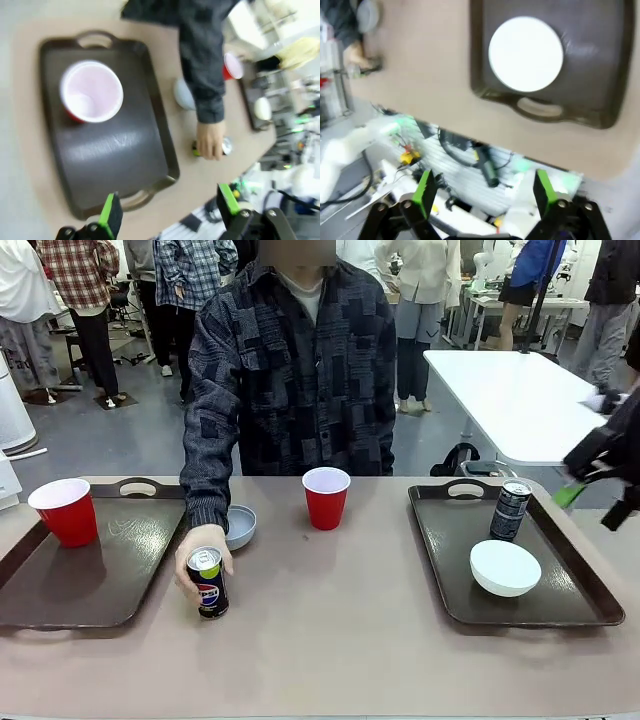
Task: Prepare tableware on both trays.
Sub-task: Pick up a Picnic Bowl from the table and place it on a Handle tray.
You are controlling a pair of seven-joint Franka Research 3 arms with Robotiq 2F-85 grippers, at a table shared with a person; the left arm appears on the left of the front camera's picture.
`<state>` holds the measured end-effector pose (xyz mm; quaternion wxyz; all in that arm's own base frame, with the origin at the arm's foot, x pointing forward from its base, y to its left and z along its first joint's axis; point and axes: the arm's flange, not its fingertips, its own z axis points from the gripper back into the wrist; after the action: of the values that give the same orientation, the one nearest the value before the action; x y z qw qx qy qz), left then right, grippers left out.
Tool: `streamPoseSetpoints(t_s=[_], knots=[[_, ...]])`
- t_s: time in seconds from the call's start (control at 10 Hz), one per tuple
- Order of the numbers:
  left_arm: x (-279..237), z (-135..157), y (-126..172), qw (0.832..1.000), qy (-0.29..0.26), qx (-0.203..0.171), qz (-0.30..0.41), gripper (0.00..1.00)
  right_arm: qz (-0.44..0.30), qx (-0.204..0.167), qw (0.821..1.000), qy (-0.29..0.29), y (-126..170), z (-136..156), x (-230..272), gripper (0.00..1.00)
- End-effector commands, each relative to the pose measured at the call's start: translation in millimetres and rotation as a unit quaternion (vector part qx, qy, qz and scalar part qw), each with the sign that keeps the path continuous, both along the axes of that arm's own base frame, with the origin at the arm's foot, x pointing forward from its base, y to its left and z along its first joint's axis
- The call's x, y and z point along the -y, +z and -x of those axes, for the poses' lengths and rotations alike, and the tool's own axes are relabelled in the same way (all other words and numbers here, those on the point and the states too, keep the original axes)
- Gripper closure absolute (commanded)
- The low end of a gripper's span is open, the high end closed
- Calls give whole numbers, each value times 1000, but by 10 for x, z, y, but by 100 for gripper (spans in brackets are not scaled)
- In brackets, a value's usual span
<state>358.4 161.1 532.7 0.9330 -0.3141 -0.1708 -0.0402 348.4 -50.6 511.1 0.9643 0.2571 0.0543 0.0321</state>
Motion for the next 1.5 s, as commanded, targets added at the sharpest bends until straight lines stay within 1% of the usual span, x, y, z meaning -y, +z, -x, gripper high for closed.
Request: streamPoseSetpoints(t_s=[0.0, 0.1, 0.2, 0.3, 0.4, 0.6, 0.7, 0.8, 0.9, 1.0, 1.1, 1.2, 1.3, 1.4], knots=[[309, -283, 424, 994, -27, -15, -107, 0, -76, -16, 997, -26, 355, 100, 503, 0], [544, -420, 598, 988, -53, -20, -144, 0, -120, -13, 992, -24, 467, 82, 817, 0], [785, -509, 688, 981, -73, -29, -179, 0, -151, -15, 988, -29, 533, 60, 1122, 0], [1049, -633, 716, 971, -83, -42, -222, 0, -173, -10, 984, -50, 573, 13, 1401, 0], [1275, -726, 709, 960, -88, -57, -258, 0, -196, -5, 979, -56, 610, -49, 1607, 0], [1727, -786, 672, 943, -93, -74, -309, 0, -228, -20, 973, -44, 623, -155, 1940, 0], [1935, -747, 659, 940, -92, -76, -320, 0, -257, -32, 966, -21, 597, -159, 2115, 0], [2063, -702, 639, 939, -90, -76, -323, 0, -282, -40, 959, 9, 560, -133, 2241, 0], [2151, -642, 631, 944, -86, -79, -310, 0, -299, -39, 953, 35, 520, -91, 2329, 0], [2211, -597, 620, 948, -81, -75, -298, 0, -308, -37, 950, 44, 470, -61, 2402, 0], [2262, -542, 591, 952, -85, -75, -285, 0, -305, -38, 950, 47, 417, -22, 2448, 0], [2245, -436, 583, 953, -105, -82, -273, 0, -286, -31, 957, 45, 366, 17, 2369, 0], [2099, -273, 624, 953, -127, -79, -265, 0, -301, -37, 952, 30, 152, -71, 2046, 0], [1957, -148, 643, 956, -133, -72, -252, 0, -301, -37, 952, 30, 152, -71, 2046, 0]])
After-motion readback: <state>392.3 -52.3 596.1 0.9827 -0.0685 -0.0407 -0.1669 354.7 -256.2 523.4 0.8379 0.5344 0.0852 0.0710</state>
